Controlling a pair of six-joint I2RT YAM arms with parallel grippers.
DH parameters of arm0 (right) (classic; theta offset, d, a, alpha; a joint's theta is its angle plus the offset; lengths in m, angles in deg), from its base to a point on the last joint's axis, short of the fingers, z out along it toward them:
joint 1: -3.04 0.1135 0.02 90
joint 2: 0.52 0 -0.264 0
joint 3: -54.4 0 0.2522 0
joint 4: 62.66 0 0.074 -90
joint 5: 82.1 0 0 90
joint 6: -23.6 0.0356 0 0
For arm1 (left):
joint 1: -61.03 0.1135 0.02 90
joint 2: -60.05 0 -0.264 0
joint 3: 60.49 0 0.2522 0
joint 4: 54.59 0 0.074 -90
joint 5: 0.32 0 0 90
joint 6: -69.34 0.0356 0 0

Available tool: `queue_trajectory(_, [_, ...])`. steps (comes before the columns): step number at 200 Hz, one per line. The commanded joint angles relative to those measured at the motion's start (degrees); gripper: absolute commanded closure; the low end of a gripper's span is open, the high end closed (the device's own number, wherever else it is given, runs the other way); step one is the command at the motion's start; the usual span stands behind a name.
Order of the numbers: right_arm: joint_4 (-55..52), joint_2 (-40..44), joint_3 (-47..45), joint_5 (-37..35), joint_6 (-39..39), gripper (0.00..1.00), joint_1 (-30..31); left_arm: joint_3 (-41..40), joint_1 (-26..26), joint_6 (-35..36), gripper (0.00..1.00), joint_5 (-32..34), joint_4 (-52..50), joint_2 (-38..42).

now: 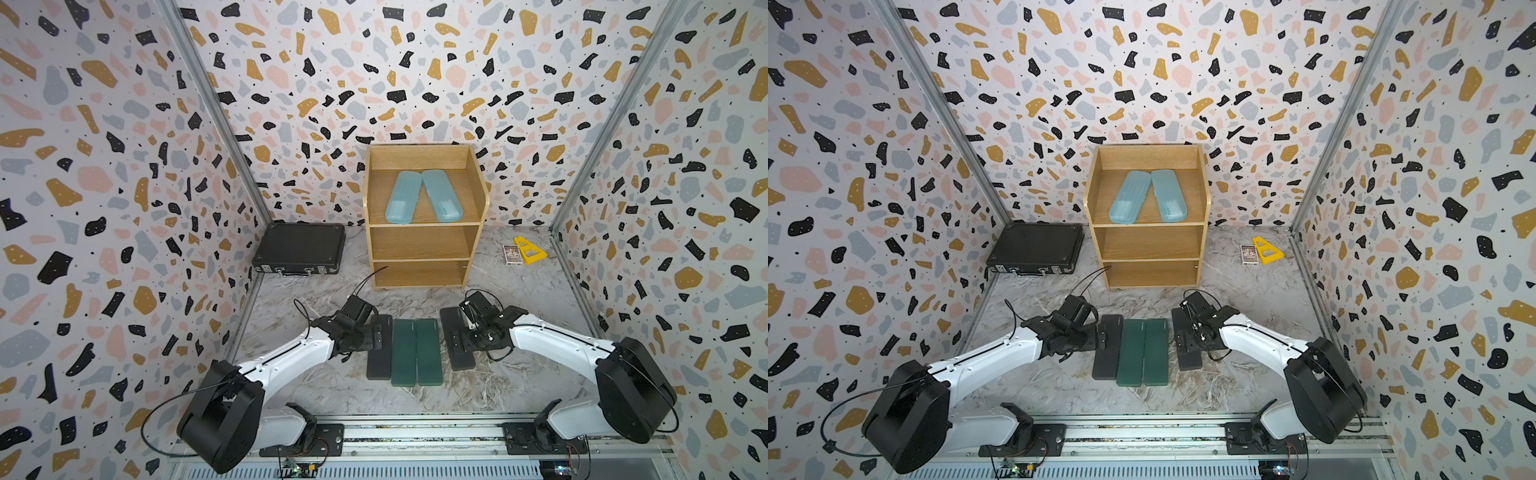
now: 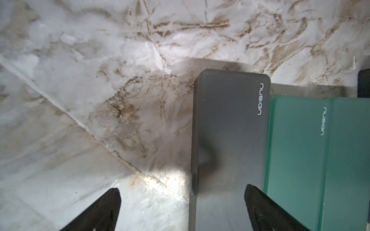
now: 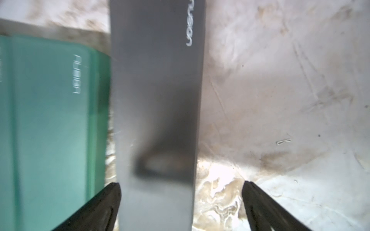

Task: Place the pencil cases on the shelf according to color
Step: Pick up the pencil case from the center of the board.

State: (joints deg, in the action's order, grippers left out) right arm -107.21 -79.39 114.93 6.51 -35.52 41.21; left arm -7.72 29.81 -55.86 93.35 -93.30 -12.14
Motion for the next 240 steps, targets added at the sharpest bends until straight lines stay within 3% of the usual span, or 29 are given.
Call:
queue_trajectory(1, [-0.2,3.2,0.5,1.2,0.2,0.0,0.8,-0.1,0.1,0.3,0.0,1.9,-0.9,2.2])
queue_trajectory(101, [6.0,-0.2,-5.4,-7.2,4.2,0.03,5.9,-3.4,0.1,-0.3,0.0,3.1,-2.4,9.5])
queue_trajectory(210, [11.2,4.3,-14.1,-7.6,6.0,0.04,9.6,-5.1,0.1,-1.3,0.0,1.8,-1.8,10.9])
queue_trajectory(240, [12.8,2.3,-15.0,-9.9,6.3,0.12,10.8,-5.5,0.1,-1.3,0.0,1.5,-1.6,11.1])
